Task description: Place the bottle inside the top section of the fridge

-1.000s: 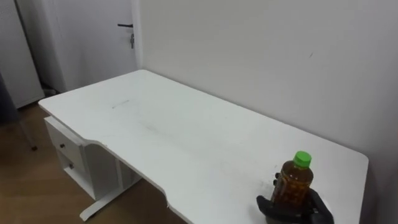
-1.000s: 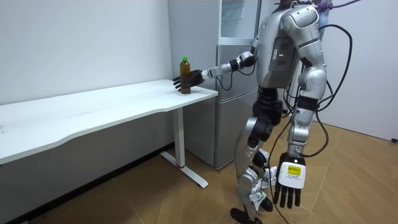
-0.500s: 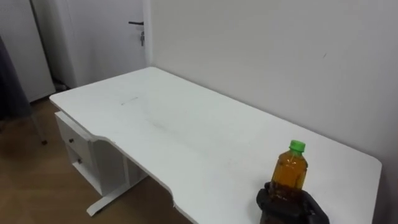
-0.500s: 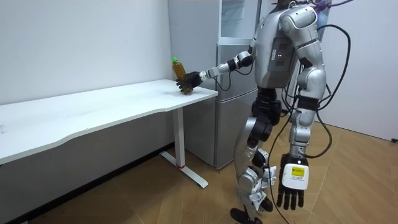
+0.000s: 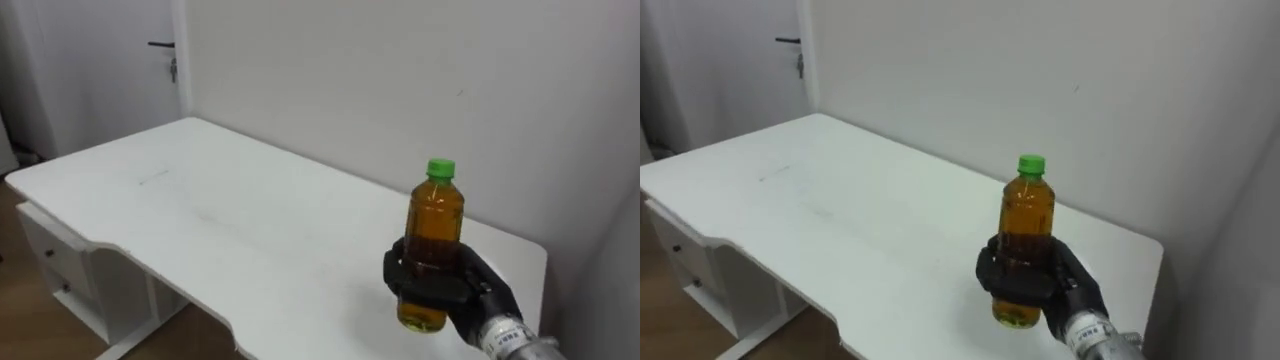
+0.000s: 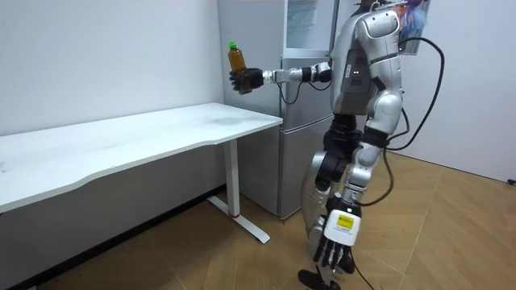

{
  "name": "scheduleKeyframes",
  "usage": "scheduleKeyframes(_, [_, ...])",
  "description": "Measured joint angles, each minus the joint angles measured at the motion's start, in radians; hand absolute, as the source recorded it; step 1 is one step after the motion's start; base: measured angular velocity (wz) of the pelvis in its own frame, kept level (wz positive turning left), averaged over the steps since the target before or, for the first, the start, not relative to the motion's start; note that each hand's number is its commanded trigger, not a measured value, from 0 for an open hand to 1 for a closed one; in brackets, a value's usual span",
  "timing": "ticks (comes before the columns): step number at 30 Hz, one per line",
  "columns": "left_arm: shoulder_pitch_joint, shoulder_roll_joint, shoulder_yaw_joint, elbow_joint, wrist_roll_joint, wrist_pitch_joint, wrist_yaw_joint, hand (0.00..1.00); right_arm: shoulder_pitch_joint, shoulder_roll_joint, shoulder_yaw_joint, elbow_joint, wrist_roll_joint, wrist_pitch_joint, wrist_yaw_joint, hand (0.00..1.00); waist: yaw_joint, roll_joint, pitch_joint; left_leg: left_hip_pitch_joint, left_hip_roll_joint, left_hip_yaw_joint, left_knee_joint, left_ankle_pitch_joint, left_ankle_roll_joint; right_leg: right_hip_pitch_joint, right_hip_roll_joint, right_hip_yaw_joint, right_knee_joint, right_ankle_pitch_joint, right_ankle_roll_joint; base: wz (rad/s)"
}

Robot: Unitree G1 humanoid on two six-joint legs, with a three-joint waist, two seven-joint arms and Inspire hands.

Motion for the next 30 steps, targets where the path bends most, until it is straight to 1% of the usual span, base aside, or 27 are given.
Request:
scheduleKeyframes(2, [-0.011,0.001,0.001,-0.002,0.002,0.000,0.002,0.00,0.000,-0.001,0.000,-0.023,-0.009,0.004,0.002,1.00,-0.014,0.000,-0.0004,0.001,0.000,0.001,0.000,0.000,0.000,0.000,0.001,0.005,0.000,0.000,0.000,-0.07])
scheduleKeyframes(3, [-0.012,0.001,0.001,-0.005,0.001,-0.001,0.002,0.00,0.000,-0.007,0.000,-0.050,-0.011,0.017,0.007,1.00,-0.027,0.000,-0.0006,0.002,0.000,0.001,-0.003,0.000,0.000,0.000,0.001,0.007,0.000,0.000,0.000,0.00])
scheduleKeyframes(4, [-0.012,0.002,0.001,-0.004,0.002,0.000,0.002,0.00,0.000,-0.010,0.000,-0.062,-0.010,0.020,0.011,1.00,-0.031,0.000,-0.0008,0.003,0.001,0.002,-0.005,0.000,0.000,0.000,0.002,0.010,0.000,0.000,0.000,-0.06])
scheduleKeyframes(5, [-0.012,0.004,0.001,-0.002,0.007,0.001,0.001,0.00,0.000,-0.019,0.000,-0.081,-0.010,0.021,0.022,1.00,-0.036,0.000,-0.0014,0.009,0.002,0.006,-0.009,0.000,0.000,-0.001,0.004,0.022,0.000,0.001,-0.001,-0.14])
scheduleKeyframes(6, [-0.013,0.008,0.001,0.001,0.009,0.003,0.000,0.00,0.000,-0.027,-0.001,-0.096,-0.011,0.021,0.033,1.00,-0.041,-0.002,-0.0042,0.012,0.007,0.017,-0.012,0.000,0.000,-0.002,0.007,0.030,0.000,0.003,-0.002,-0.16])
scheduleKeyframes(7, [-0.012,0.009,0.001,0.001,0.009,0.003,0.000,0.00,0.000,-0.032,-0.001,-0.103,-0.012,0.021,0.038,1.00,-0.042,-0.003,-0.0052,0.014,0.008,0.020,-0.011,0.000,0.000,-0.002,0.007,0.033,-0.001,0.003,-0.003,-0.16])
scheduleKeyframes(8, [-0.011,0.010,0.001,0.001,0.010,0.004,-0.003,0.00,0.000,-0.042,-0.001,-0.118,-0.013,0.025,0.048,1.00,-0.045,-0.003,-0.0060,0.020,0.010,0.026,-0.012,0.000,0.000,-0.001,0.008,0.040,-0.001,0.004,-0.003,-0.17])
scheduleKeyframes(10, [-0.009,0.008,0.010,0.003,0.019,0.005,-0.020,0.00,0.000,-0.051,-0.022,-0.143,-0.014,0.036,0.075,1.00,-0.055,-0.002,-0.0081,0.029,0.012,0.038,-0.016,0.000,0.000,0.000,0.010,0.060,0.000,0.004,-0.003,-0.17])
scheduleKeyframes(11, [-0.010,0.008,0.012,0.006,0.021,0.005,-0.022,0.00,0.000,-0.057,-0.028,-0.150,-0.014,0.040,0.076,1.00,-0.056,-0.001,-0.0081,0.030,0.012,0.041,-0.016,0.000,0.000,-0.001,0.010,0.063,0.000,0.004,-0.003,-0.15])
scheduleKeyframes(13, [-0.023,0.009,0.018,0.011,0.022,0.005,-0.024,0.00,0.000,-0.085,-0.042,-0.176,-0.014,0.041,0.082,1.00,-0.057,0.002,-0.0091,0.035,0.015,0.054,-0.019,0.000,0.000,-0.004,0.012,0.085,0.001,0.004,-0.005,-0.18])
scheduleKeyframes(14, [-0.024,0.010,0.018,0.016,0.019,0.004,-0.024,0.00,0.000,-0.087,-0.048,-0.183,-0.015,0.042,0.084,1.00,-0.060,0.002,-0.0096,0.035,0.015,0.056,-0.020,0.000,0.000,-0.005,0.012,0.088,0.001,0.005,-0.005,-0.15])
scheduleKeyframes(16, [-0.030,0.013,0.018,0.035,0.018,0.000,-0.023,0.00,-0.002,-0.101,-0.067,-0.238,-0.028,0.043,0.081,1.00,-0.080,0.004,-0.0113,0.032,0.018,0.063,-0.026,0.000,0.000,-0.020,0.015,0.102,0.003,0.007,-0.008,-0.15])
scheduleKeyframes(18, [-0.031,0.016,0.019,0.044,0.018,0.000,-0.023,0.00,-0.005,-0.115,-0.073,-0.278,-0.031,0.042,0.082,1.00,-0.082,0.005,-0.0121,0.036,0.026,0.084,-0.031,0.000,0.000,-0.024,0.021,0.125,0.001,0.012,-0.011,-0.29])
scheduleKeyframes(19, [-0.031,0.017,0.019,0.044,0.018,0.000,-0.023,0.00,-0.005,-0.117,-0.076,-0.291,-0.030,0.042,0.082,1.00,-0.085,0.005,-0.0122,0.036,0.027,0.086,-0.031,0.000,-0.001,-0.025,0.023,0.132,0.001,0.012,-0.012,-0.29])
scheduleKeyframes(21, [-0.024,0.017,0.018,0.044,0.019,-0.001,-0.023,0.00,-0.005,-0.123,-0.089,-0.341,-0.054,0.042,0.076,1.00,-0.105,0.005,-0.0122,0.041,0.029,0.092,-0.032,0.000,-0.001,-0.024,0.025,0.145,0.001,0.013,-0.012,-0.15])
scheduleKeyframes(22, [-0.025,0.017,0.018,0.044,0.018,-0.003,-0.023,0.00,-0.005,-0.125,-0.097,-0.363,-0.061,0.043,0.073,1.00,-0.118,0.005,-0.0122,0.044,0.030,0.101,-0.033,0.000,-0.001,-0.023,0.026,0.154,0.001,0.013,-0.012,-0.11])
scheduleKeyframes(24, [-0.024,0.017,0.019,0.043,0.025,-0.007,-0.023,0.00,-0.006,-0.128,-0.113,-0.394,-0.082,0.043,0.071,1.00,-0.132,0.004,-0.0126,0.048,0.032,0.115,-0.038,0.000,-0.001,-0.023,0.028,0.167,0.001,0.013,-0.012,-0.13])
scheduleKeyframes(25, [-0.024,0.017,0.020,0.044,0.025,-0.008,-0.023,0.00,-0.006,-0.128,-0.120,-0.404,-0.088,0.043,0.071,1.00,-0.137,0.004,-0.0125,0.051,0.032,0.117,-0.041,0.000,-0.001,-0.024,0.028,0.170,0.001,0.014,-0.012,-0.21])
scheduleKeyframes(27, [-0.023,0.018,0.032,0.046,0.031,-0.010,-0.020,0.00,-0.006,-0.128,-0.152,-0.446,-0.089,0.043,0.062,1.00,-0.144,0.005,-0.0123,0.062,0.038,0.139,-0.051,-0.002,-0.002,-0.024,0.032,0.192,0.001,0.018,-0.013,-0.28])
scheduleKeyframes(30, [-0.025,0.022,0.032,0.056,0.029,-0.010,-0.012,0.00,-0.006,-0.129,-0.195,-0.517,-0.087,0.043,0.028,1.00,-0.172,0.003,-0.0137,0.062,0.039,0.143,-0.051,-0.004,-0.002,-0.027,0.033,0.193,0.002,0.019,-0.013,-0.09])
